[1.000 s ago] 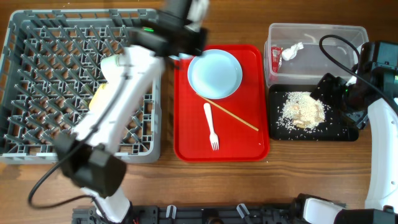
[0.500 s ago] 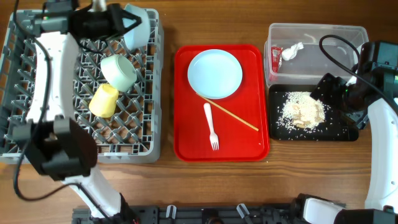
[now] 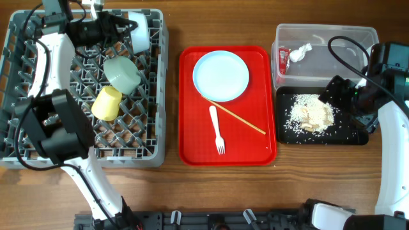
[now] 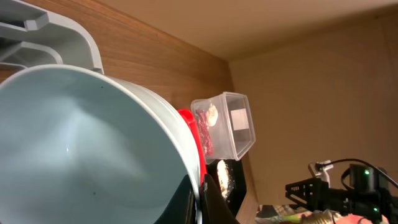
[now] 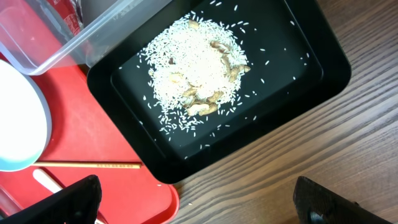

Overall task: Sort waste into correct bins and load items into the dishwasher rack
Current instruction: 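Carry the blue bowl to the rack and stand it in the back row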

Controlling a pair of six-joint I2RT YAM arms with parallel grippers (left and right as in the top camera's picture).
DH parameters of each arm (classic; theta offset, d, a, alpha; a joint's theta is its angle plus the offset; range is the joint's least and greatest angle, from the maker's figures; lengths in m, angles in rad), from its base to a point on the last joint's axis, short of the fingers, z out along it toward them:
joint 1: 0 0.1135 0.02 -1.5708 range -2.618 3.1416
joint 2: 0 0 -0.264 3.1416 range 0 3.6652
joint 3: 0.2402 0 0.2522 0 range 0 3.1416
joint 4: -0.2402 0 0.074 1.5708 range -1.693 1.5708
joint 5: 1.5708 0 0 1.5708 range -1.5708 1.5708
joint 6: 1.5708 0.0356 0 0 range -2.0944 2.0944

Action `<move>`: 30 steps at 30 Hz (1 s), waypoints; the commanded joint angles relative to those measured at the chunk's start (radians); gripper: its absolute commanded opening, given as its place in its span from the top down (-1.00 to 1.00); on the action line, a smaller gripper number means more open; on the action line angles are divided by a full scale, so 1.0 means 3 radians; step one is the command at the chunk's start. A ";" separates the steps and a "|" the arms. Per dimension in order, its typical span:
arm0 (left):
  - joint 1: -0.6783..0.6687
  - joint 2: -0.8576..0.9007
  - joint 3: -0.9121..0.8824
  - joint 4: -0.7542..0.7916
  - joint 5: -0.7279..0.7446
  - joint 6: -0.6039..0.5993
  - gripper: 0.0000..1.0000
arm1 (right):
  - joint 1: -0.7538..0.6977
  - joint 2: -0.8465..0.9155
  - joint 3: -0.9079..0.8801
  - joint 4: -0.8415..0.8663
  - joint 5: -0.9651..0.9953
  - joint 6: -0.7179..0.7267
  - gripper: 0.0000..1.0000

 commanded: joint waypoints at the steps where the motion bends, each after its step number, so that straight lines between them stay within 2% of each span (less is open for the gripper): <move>1: 0.0048 0.0118 0.0013 0.0062 0.0196 0.0005 0.92 | -0.0010 -0.0006 0.0010 -0.0019 0.0080 -0.0022 -0.99; 9: 0.0272 0.0159 0.0013 -0.0123 -0.0300 0.0005 0.90 | -0.0010 -0.0006 0.0010 -0.0031 0.0080 -0.0022 -0.99; 10: 0.0305 0.0159 0.0013 -0.0159 -0.0376 0.0005 0.82 | -0.0010 -0.0006 0.0010 -0.0034 0.0080 -0.0020 -1.00; 11: 0.0338 0.0159 0.0013 -0.0205 -0.0454 0.0005 0.69 | -0.0010 -0.0006 0.0010 -0.0036 0.0080 -0.0020 -1.00; 12: 0.0367 0.0159 0.0013 -0.0257 -0.0525 0.0005 0.46 | -0.0010 -0.0006 0.0010 -0.0034 0.0080 -0.0022 -1.00; 15: 0.0465 0.0159 0.0013 -0.0413 -0.0651 0.0009 -0.04 | -0.0010 -0.0006 0.0010 -0.0036 0.0079 -0.0020 -1.00; 16: 0.0502 0.0158 0.0013 -0.0449 -0.0650 0.0008 -0.15 | -0.0010 -0.0006 0.0010 -0.0036 0.0080 -0.0020 -0.99; 19: 0.0612 0.0150 0.0013 -0.0576 -0.0651 0.0008 -0.72 | -0.0010 -0.0006 0.0010 -0.0037 0.0080 -0.0022 -1.00; 20: 0.0645 0.0149 0.0013 -0.0615 -0.0651 0.0006 -0.99 | -0.0010 -0.0006 0.0010 -0.0037 0.0080 -0.0023 -0.99; 30: 0.0960 -0.0268 0.0013 -0.0774 -0.0654 0.0005 -1.00 | -0.0010 -0.0006 0.0010 -0.0036 0.0080 -0.0022 -1.00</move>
